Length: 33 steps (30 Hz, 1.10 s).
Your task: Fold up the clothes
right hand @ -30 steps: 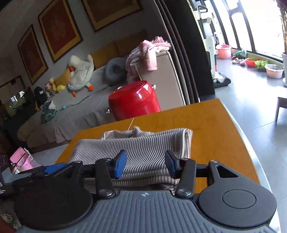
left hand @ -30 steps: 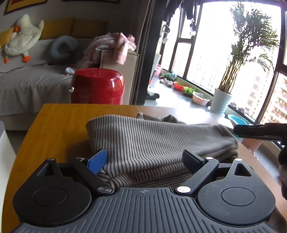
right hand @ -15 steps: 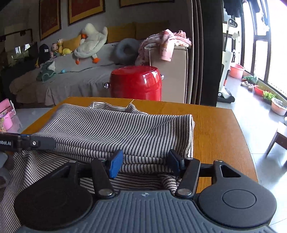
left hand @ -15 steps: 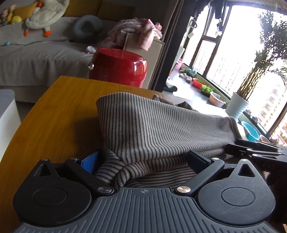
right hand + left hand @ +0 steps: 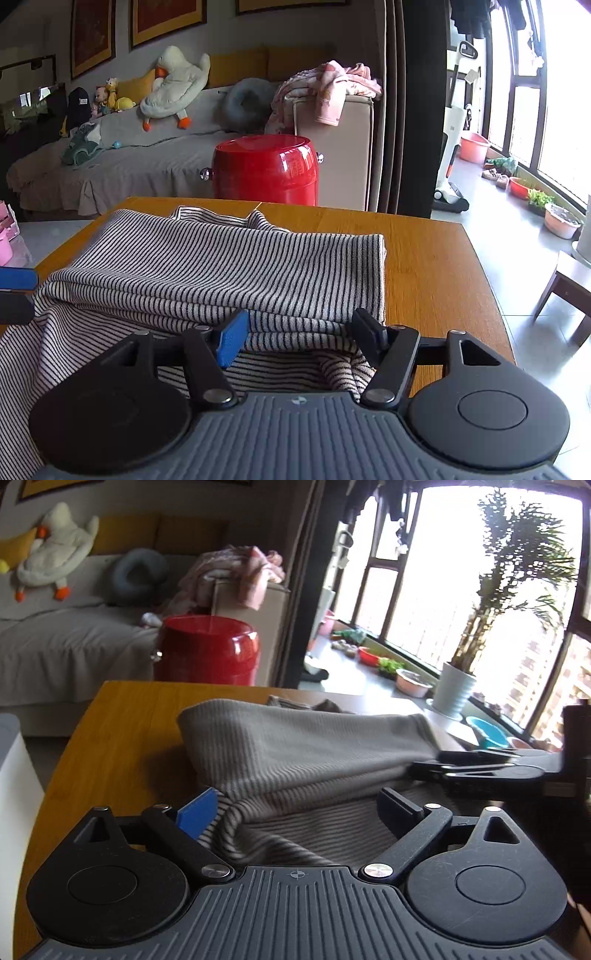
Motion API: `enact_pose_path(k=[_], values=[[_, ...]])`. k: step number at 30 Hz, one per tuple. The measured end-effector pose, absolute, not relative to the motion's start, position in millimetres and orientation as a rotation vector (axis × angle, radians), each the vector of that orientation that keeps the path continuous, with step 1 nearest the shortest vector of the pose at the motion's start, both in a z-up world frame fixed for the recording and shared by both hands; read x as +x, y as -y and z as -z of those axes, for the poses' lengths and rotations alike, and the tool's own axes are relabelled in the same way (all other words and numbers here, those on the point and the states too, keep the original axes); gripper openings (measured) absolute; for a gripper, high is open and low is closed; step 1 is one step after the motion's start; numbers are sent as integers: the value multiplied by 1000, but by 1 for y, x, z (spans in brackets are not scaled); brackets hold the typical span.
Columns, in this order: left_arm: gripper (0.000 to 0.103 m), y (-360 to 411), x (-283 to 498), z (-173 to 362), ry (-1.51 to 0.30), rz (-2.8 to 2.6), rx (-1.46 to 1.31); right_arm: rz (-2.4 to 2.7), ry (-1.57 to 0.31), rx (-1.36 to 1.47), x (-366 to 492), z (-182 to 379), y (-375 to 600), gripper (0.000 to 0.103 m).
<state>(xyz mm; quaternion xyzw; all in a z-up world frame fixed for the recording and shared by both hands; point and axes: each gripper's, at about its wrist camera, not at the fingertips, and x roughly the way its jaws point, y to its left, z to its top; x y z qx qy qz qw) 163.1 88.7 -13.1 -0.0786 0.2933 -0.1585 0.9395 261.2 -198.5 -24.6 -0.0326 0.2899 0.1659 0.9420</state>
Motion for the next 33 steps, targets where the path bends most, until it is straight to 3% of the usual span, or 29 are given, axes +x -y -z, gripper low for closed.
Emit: enact_pose_path(k=[1, 6, 9, 10, 12, 13, 15, 16, 17, 33], values=[[86, -88, 161, 12, -617, 370, -181, -338, -590, -69, 261, 25, 198, 64], [90, -88, 173, 32, -683, 346, -164, -341, -589, -69, 260, 23, 198, 65], [70, -103, 182, 46, -677, 275, -162, -325, -595, -68, 260, 23, 197, 70], [64, -107, 183, 44, -676, 267, -179, -316, -598, -67, 260, 23, 197, 82], [61, -114, 184, 41, -672, 257, -205, -301, -633, -29, 266, 25, 202, 85], [61, -114, 181, 39, -669, 262, -199, -301, -650, 3, 270, 26, 207, 85], [73, -113, 171, 33, -657, 292, -185, -299, -674, 67, 275, 29, 216, 85], [89, -112, 164, 29, -649, 312, -177, -295, -680, 92, 276, 30, 220, 85], [95, -110, 157, 25, -642, 332, -167, -294, -682, 105, 277, 30, 222, 85], [94, -119, 146, 45, -738, 209, -84, -254, -596, 70, 264, 24, 217, 85]])
